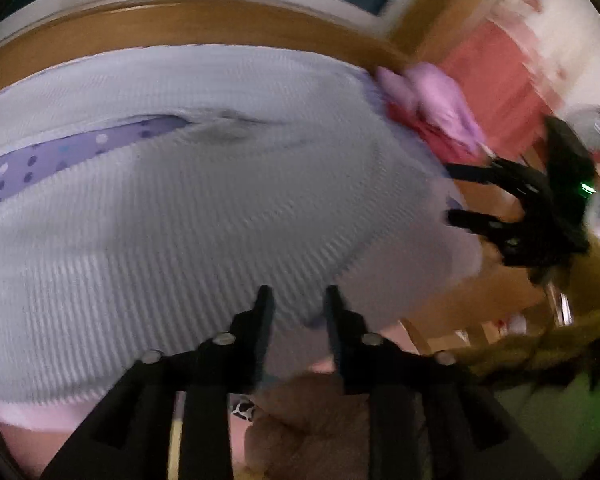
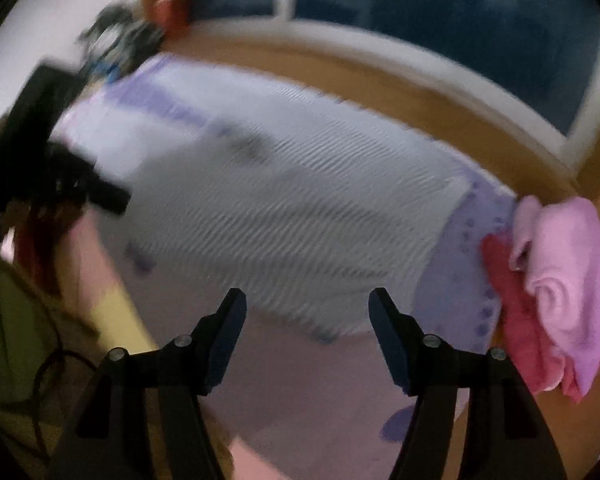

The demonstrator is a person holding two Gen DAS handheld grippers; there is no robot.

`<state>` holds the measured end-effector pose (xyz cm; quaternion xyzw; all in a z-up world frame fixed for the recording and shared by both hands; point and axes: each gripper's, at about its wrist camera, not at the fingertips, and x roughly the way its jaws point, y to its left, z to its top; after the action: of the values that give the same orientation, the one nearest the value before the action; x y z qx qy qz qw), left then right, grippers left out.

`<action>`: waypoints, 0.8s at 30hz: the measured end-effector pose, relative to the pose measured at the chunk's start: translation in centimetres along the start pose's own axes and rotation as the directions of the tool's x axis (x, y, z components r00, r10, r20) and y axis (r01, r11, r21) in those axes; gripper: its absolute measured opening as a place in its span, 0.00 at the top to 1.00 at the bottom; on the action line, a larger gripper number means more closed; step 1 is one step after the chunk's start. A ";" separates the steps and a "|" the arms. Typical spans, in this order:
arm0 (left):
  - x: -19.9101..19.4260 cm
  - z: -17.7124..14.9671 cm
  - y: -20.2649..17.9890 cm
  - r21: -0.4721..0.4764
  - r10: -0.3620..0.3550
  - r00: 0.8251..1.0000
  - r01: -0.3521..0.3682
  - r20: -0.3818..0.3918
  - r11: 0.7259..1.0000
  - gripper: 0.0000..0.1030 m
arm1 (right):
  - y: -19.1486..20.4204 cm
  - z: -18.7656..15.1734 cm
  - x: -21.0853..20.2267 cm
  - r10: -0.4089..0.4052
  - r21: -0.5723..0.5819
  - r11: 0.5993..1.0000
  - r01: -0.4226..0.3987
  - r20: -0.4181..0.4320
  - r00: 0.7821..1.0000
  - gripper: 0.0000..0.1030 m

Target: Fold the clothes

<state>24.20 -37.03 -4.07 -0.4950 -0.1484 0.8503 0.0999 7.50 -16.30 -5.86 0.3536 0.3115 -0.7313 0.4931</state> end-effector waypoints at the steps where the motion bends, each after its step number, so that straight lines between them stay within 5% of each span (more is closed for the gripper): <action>1: -0.1 -0.5 -0.5 0.037 0.008 1.000 -0.008 -0.003 0.999 0.66 | 0.7 -0.2 0.2 0.000 -0.040 0.999 -0.001 -0.011 1.000 0.38; 7: 0.5 -1.1 -1.7 0.139 0.125 0.991 -0.118 -0.044 0.983 0.66 | 2.9 -0.3 2.0 -0.017 -0.204 0.979 0.009 -0.039 0.999 0.38; 12: 0.8 -1.0 -2.1 0.214 0.212 0.975 -0.195 -0.060 0.957 0.66 | 2.8 0.7 4.2 0.007 -0.223 0.975 -0.019 -0.057 0.998 0.38; 16: 0.8 -1.1 -2.1 0.265 0.231 0.971 -0.209 -0.055 0.941 0.66 | 2.0 0.8 4.6 -0.008 -0.223 0.975 -0.005 -0.060 0.998 0.70; 24: 2.9 -1.0 -1.7 0.371 0.261 0.958 -0.201 -0.120 0.907 0.66 | 1.3 0.3 4.1 0.025 -0.214 0.976 -0.042 -0.080 0.996 0.70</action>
<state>23.71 -34.36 -6.26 -0.5523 0.0764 0.8243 0.0979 7.58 -18.99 -9.20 0.3312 0.4017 -0.6706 0.5284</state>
